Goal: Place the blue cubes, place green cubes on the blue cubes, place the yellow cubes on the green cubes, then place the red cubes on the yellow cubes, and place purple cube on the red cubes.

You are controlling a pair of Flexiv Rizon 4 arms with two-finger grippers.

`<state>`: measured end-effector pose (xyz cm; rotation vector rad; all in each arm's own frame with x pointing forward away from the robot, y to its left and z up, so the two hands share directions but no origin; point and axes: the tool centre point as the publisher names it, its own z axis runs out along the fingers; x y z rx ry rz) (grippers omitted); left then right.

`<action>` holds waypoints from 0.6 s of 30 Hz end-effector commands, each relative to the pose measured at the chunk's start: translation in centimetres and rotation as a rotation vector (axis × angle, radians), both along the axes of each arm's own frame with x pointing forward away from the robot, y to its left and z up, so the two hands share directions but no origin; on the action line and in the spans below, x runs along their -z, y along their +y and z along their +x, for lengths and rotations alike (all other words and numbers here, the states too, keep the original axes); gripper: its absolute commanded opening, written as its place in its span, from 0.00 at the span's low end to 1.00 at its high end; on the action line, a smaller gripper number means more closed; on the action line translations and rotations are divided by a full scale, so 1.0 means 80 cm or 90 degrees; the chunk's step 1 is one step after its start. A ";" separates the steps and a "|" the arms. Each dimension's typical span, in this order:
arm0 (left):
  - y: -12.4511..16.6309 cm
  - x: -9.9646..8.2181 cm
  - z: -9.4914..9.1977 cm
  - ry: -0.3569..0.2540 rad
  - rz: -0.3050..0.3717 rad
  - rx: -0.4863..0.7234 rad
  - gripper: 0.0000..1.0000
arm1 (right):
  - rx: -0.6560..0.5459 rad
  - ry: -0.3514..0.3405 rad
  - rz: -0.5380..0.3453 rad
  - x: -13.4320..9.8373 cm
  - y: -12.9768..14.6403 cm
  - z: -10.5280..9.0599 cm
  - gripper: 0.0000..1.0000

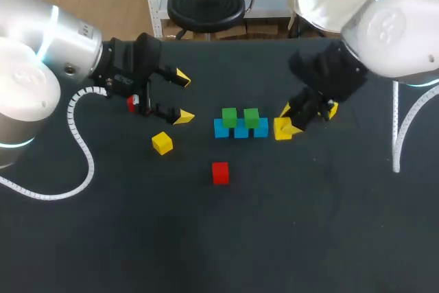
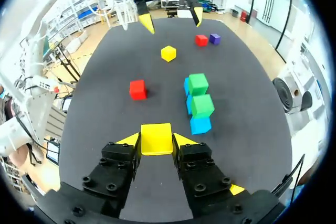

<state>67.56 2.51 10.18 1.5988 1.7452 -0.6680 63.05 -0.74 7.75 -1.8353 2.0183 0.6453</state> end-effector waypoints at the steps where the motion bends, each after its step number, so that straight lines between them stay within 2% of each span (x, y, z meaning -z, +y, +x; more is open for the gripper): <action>1: 0.002 0.001 -0.001 -0.003 -0.004 0.001 1.00 | 0.022 -0.002 -0.037 -0.012 0.023 0.005 0.00; 6: 0.002 0.001 -0.001 -0.003 -0.004 0.001 1.00 | 0.053 -0.004 -0.059 -0.025 0.048 0.022 0.00; 9: 0.002 0.001 -0.001 -0.003 -0.004 0.001 1.00 | 0.044 -0.009 -0.054 -0.030 0.060 0.027 0.00; 18: 0.002 0.001 -0.001 -0.003 -0.004 0.001 1.00 | 0.033 -0.010 -0.045 -0.030 0.063 0.030 0.00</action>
